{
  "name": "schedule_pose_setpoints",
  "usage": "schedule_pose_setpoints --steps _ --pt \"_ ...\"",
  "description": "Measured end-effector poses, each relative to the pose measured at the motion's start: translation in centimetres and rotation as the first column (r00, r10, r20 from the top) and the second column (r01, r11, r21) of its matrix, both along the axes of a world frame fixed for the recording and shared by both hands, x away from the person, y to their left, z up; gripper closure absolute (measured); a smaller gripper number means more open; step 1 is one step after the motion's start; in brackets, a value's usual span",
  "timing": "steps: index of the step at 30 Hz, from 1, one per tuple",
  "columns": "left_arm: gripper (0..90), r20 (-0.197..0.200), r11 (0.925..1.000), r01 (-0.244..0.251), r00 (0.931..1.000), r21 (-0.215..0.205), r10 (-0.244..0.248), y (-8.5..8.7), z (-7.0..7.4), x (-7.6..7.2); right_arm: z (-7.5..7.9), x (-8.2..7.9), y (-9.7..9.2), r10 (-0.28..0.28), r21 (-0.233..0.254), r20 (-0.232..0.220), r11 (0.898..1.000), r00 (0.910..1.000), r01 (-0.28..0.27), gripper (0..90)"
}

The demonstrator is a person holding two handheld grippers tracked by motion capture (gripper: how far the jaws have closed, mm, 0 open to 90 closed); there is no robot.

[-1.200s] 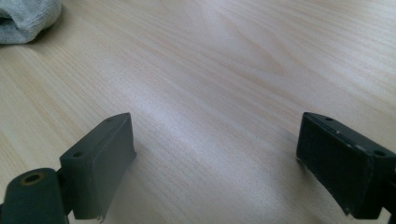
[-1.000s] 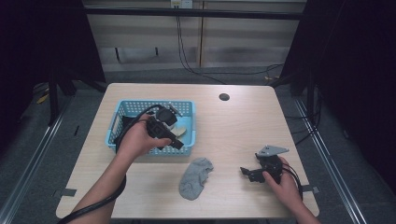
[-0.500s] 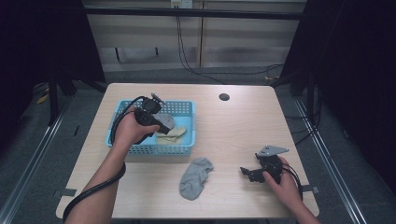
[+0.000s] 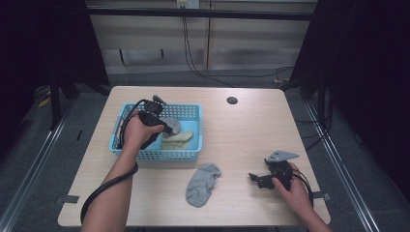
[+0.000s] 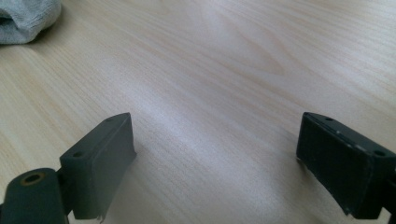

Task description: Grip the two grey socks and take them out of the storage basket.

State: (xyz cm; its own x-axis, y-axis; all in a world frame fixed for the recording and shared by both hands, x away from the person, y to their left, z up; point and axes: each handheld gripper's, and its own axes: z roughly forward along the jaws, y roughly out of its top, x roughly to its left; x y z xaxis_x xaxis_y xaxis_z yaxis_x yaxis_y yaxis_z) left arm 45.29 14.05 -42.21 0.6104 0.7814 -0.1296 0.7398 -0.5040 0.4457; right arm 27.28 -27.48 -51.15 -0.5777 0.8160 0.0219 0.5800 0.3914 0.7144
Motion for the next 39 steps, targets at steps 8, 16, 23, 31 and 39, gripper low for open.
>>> schedule_pose_setpoints --steps 8,16,23,31,39 --pt "42.6 0.003 0.9997 -0.016 0.9999 0.018 0.016 -0.3 -1.7 1.0 0.0 0.0 0.0 -0.001 0.0 -0.001 1.0 1.0 0.001 10.7" --pt "53.3 -0.002 0.9981 -0.014 0.9999 0.061 0.014 -0.7 -2.4 1.8 0.0 0.0 0.0 -0.001 0.0 -0.001 1.0 1.0 0.001 10.7" --pt "70.2 -0.063 0.9956 -0.043 0.9968 0.083 0.048 -0.7 -3.1 2.3 0.0 0.0 0.0 -0.001 0.0 -0.001 1.0 1.0 0.001 10.7" --pt "82.3 -0.115 0.9953 -0.034 0.9924 0.091 0.044 -0.8 -2.0 2.1 0.0 0.0 0.0 0.0 0.0 0.0 1.0 1.0 0.0 10.7" --pt "82.8 -0.143 0.9969 0.012 0.9898 0.077 -0.001 -0.8 0.6 1.5 0.0 0.0 0.0 0.0 0.0 0.001 1.0 1.0 0.0 10.7"
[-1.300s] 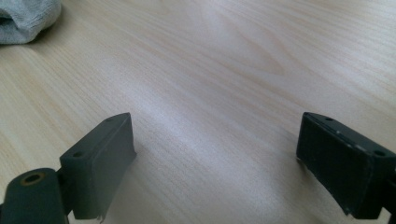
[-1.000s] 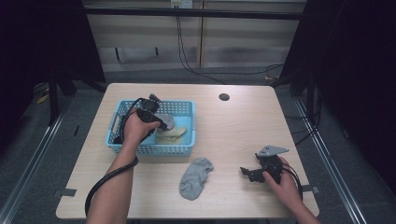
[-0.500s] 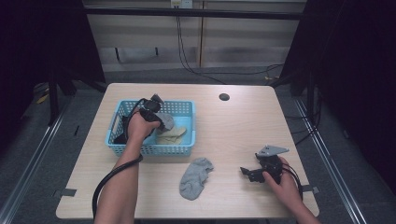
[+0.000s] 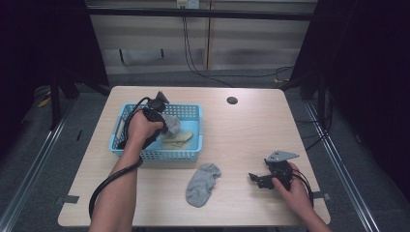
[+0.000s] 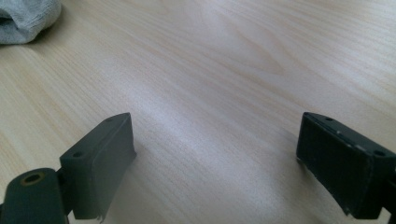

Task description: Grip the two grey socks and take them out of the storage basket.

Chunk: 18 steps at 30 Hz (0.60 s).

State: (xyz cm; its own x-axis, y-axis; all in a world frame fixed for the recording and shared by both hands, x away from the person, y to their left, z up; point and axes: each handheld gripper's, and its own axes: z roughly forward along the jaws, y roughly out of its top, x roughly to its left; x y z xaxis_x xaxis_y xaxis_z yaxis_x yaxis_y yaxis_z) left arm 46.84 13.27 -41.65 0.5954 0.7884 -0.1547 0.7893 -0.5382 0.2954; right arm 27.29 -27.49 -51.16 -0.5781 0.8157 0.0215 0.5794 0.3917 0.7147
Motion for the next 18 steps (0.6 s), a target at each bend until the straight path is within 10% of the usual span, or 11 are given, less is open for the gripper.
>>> schedule_pose_setpoints --steps 18 --pt "82.8 -0.041 0.9984 0.054 0.9976 -0.016 -0.055 0.8 5.0 -1.4 0.0 0.0 0.0 -0.003 0.002 0.0 1.0 1.0 0.003 10.7"
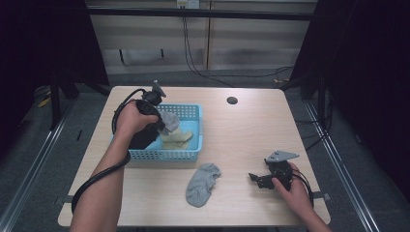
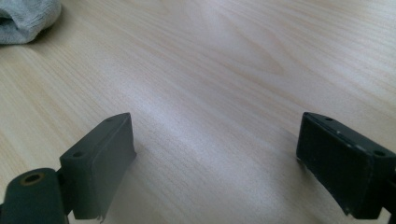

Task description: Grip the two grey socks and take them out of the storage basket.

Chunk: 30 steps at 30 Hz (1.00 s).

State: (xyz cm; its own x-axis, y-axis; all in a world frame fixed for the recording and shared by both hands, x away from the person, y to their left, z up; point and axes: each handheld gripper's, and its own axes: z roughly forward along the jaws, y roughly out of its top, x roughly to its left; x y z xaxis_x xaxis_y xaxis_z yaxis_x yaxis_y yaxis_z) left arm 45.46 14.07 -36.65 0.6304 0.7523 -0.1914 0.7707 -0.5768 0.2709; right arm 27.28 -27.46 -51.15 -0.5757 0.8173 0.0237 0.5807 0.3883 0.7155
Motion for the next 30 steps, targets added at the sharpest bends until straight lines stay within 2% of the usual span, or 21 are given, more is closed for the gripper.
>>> schedule_pose_setpoints --steps 10,14,24,30 --pt "82.8 0.002 0.9995 0.031 0.9995 0.007 -0.031 -0.3 2.4 -0.5 0.0 0.0 0.0 0.0 0.0 0.001 1.0 1.0 0.0 10.7" --pt "82.7 0.0 0.9986 0.051 0.9987 -0.014 -0.051 -0.6 3.3 -0.8 0.0 0.0 0.0 0.0 -0.001 0.002 1.0 1.0 0.0 10.7" --pt "82.7 0.01 0.9933 0.113 0.9936 -0.022 -0.113 -1.6 4.2 -1.7 0.0 0.0 0.0 0.0 0.0 0.001 1.0 1.0 0.0 10.7" --pt "82.7 0.007 0.9896 0.142 0.9899 -0.026 -0.141 -1.8 4.2 -2.4 0.0 0.0 0.0 0.001 -0.001 0.003 1.0 1.0 -0.001 10.7"
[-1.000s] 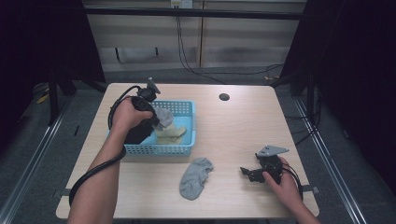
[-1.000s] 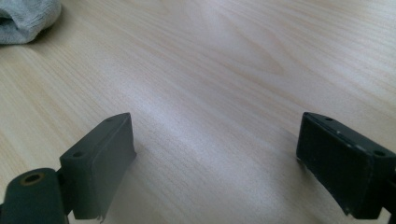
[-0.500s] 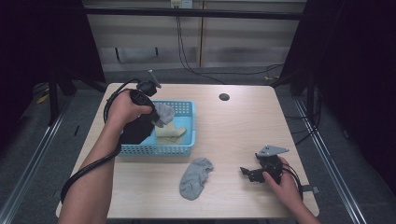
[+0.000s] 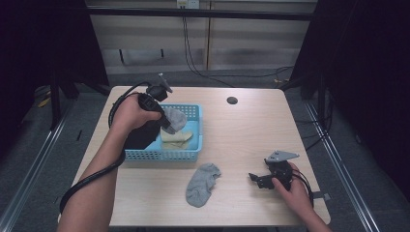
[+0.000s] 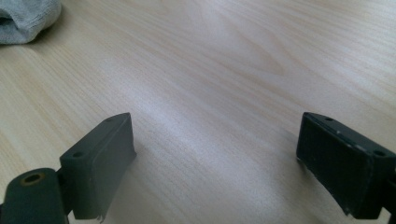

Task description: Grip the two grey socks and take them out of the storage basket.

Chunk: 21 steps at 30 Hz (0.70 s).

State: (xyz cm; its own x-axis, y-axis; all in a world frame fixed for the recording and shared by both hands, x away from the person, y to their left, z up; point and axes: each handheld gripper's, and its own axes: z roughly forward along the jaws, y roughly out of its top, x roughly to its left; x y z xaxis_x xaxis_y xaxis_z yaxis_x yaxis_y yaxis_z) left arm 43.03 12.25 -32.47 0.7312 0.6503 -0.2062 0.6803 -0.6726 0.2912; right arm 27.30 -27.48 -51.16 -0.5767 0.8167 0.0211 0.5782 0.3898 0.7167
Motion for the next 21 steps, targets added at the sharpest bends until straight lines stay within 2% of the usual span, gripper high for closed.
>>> schedule_pose_setpoints --steps 10,14,21 --pt "82.7 0.011 0.9988 0.049 0.9987 -0.004 -0.049 -0.7 0.7 -1.4 0.0 0.0 0.0 0.0 0.0 0.0 1.0 1.0 0.0 10.7" --pt "82.7 0.017 0.9956 0.093 0.9955 -0.005 -0.093 -1.6 1.1 -2.2 0.0 0.0 0.0 0.0 0.0 0.0 1.0 1.0 0.0 10.7" --pt "82.7 0.024 0.9913 0.131 0.991 -0.003 -0.131 -2.8 1.5 -3.1 0.0 0.0 0.0 0.0 0.0 0.0 1.0 1.0 0.0 10.7"
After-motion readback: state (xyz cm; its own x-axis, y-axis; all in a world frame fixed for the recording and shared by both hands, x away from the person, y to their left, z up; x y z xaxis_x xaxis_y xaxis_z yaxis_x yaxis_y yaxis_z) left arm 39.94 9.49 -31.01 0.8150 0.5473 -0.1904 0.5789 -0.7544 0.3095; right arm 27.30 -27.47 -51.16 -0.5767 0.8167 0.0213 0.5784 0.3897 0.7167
